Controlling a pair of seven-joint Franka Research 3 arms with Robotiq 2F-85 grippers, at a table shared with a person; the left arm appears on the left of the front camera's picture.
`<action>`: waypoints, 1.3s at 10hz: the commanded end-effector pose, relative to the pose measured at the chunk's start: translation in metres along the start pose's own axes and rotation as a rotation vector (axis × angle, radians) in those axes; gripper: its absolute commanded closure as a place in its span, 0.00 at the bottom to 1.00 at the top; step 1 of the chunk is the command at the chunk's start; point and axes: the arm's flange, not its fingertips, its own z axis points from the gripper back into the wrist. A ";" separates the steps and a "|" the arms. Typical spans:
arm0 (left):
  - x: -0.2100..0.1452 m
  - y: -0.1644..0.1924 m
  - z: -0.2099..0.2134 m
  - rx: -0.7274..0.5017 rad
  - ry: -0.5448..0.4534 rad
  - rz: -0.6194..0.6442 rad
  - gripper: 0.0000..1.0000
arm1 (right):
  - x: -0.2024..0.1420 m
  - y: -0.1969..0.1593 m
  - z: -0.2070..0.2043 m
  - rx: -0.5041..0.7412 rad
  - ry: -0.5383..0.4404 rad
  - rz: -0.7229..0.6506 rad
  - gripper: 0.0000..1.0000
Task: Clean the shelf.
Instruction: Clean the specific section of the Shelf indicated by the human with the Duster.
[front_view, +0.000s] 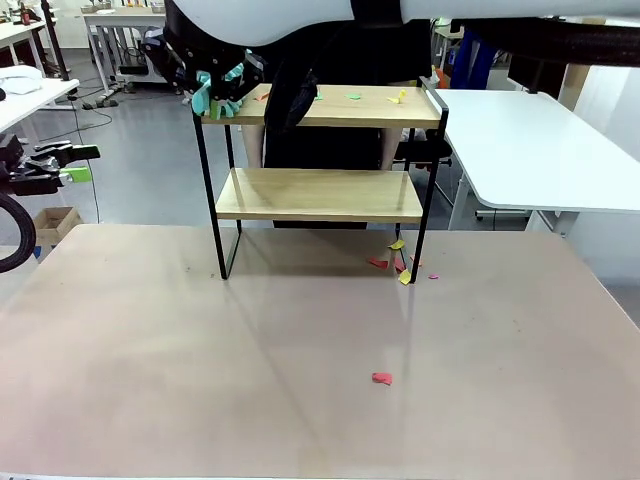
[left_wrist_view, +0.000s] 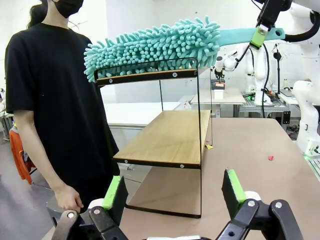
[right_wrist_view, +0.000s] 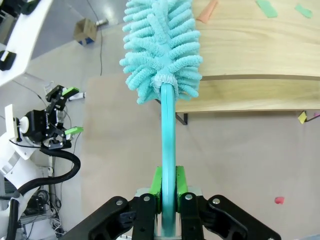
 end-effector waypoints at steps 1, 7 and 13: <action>0.002 -0.001 0.000 -0.004 0.001 -0.013 0.00 | 0.011 -0.027 0.009 -0.015 0.027 -0.043 0.87; 0.002 -0.001 0.000 -0.004 0.001 -0.013 0.00 | 0.040 -0.119 0.030 -0.131 0.049 -0.085 0.87; 0.002 -0.001 0.000 -0.004 0.001 -0.013 0.00 | 0.058 -0.207 0.069 -0.372 0.044 -0.040 0.87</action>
